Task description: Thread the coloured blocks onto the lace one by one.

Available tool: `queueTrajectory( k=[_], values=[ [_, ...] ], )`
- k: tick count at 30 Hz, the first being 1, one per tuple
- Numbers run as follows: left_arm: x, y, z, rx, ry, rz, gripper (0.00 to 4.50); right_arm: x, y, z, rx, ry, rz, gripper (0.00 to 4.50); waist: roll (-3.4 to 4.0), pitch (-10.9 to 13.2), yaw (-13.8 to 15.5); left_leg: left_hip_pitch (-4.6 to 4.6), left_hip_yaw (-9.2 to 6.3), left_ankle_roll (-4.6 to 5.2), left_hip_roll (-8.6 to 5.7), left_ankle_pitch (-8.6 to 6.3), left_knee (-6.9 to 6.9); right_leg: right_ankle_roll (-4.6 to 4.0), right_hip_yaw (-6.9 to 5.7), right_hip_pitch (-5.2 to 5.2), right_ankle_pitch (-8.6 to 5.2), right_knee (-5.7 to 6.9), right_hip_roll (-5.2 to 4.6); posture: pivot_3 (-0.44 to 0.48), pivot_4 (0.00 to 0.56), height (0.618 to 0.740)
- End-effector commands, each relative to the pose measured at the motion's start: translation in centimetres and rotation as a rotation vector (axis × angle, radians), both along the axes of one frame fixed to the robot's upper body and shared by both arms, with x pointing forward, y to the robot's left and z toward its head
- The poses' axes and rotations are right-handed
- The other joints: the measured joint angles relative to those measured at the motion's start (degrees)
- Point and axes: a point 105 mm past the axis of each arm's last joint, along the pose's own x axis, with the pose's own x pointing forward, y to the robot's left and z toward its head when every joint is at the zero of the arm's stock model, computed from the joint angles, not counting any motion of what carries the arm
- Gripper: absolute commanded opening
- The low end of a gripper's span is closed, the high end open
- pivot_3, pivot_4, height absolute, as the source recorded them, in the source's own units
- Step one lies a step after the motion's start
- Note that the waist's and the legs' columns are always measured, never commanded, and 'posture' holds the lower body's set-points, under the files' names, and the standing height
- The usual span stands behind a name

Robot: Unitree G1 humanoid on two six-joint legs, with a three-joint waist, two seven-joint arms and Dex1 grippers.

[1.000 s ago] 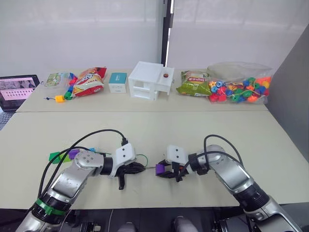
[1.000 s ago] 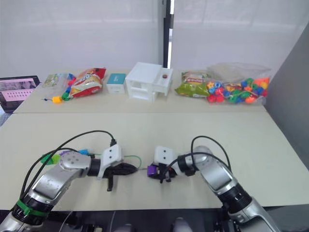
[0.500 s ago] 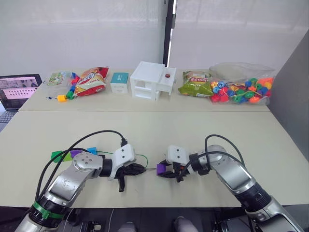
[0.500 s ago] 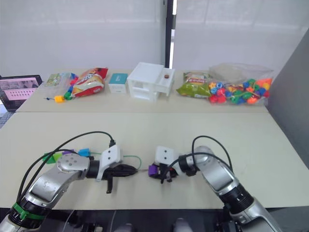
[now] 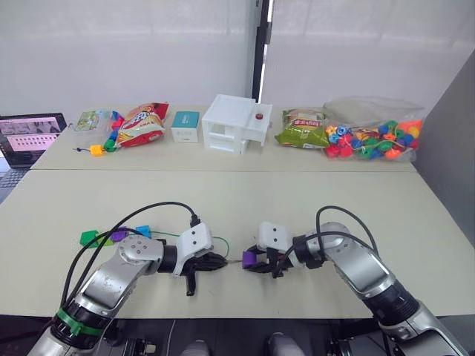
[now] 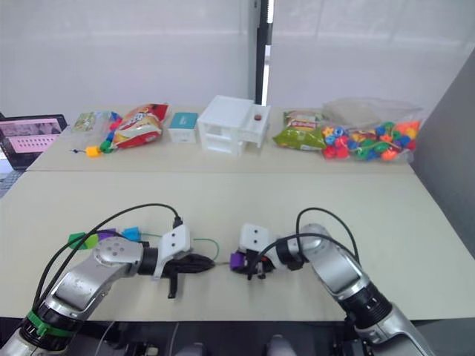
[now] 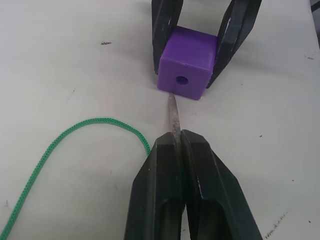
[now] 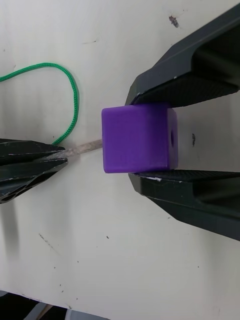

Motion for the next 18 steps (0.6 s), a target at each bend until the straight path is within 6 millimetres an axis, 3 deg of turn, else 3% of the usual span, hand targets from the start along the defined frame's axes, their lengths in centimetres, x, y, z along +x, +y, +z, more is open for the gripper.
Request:
queueTrajectory(
  k=[1,18],
  values=[
    [-0.5,-2.5,1.2,-0.064,-0.042,-0.088,0.0,-0.1,-0.2,-0.6,-0.01,0.015,-0.029,1.17,0.0,0.0,0.06,0.0,0.0,0.0,-0.01,0.0,0.02,0.01,0.0,0.02,0.0,-0.01,0.0,0.0,0.15,0.74],
    [-1.5,-2.7,2.6,-0.133,-0.015,-0.119,0.0,-0.3,-0.4,-1.2,-0.017,0.032,-0.043,1.17,-0.01,-0.01,0.0,0.01,-0.01,0.0,0.0,0.0,0.03,0.02,0.0,0.02,0.01,0.0,0.0,0.0,0.15,0.74]
  ],
)
